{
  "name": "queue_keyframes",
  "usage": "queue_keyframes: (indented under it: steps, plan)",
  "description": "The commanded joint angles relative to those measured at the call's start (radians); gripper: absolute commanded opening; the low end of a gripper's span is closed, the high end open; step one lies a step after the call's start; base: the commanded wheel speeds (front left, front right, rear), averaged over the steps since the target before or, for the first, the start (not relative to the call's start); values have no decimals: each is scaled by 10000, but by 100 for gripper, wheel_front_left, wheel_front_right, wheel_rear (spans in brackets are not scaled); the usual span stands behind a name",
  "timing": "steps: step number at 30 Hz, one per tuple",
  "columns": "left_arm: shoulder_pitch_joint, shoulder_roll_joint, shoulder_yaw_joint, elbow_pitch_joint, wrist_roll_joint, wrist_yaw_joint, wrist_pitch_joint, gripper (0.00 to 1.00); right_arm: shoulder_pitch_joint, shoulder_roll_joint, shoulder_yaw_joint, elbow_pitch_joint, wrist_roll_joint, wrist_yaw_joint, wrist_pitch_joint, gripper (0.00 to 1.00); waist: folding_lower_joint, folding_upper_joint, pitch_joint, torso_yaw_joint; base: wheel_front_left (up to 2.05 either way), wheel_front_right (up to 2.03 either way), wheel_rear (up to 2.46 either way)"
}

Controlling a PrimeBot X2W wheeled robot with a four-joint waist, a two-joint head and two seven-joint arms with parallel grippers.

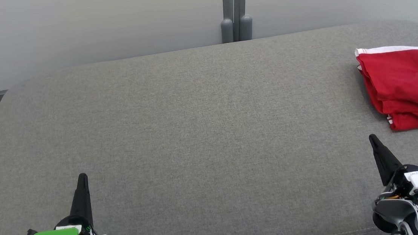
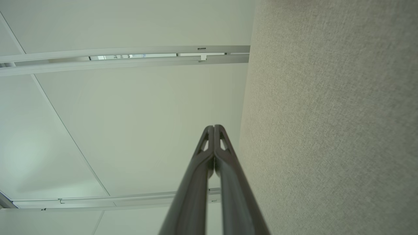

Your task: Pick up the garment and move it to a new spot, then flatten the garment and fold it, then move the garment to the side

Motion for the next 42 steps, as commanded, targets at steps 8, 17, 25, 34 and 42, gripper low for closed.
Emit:
queue_keyframes:
  steps: [8,17,25,34,42]
  plan:
    - [-167,-8,61,19,-17,-30,14,0,-123,28,-58,13,-56,4,69,0,0,0,0,0,0,0,0]
    - [-166,-12,68,19,-9,-30,21,0,-119,51,-87,15,-87,4,76,0,0,0,0,0,0,0,0]
    - [-166,-14,73,19,-5,-30,28,0,-123,67,-109,16,-99,4,108,0,0,0,0,0,0,0,0]
    - [-165,-18,77,18,2,-30,33,0,-128,76,-130,16,-120,4,133,0,0,0,0,0,0,0,0]
    - [-166,-21,81,18,7,-30,38,0,-133,90,-150,19,-140,4,151,0,0,0,0,0,0,0,0]
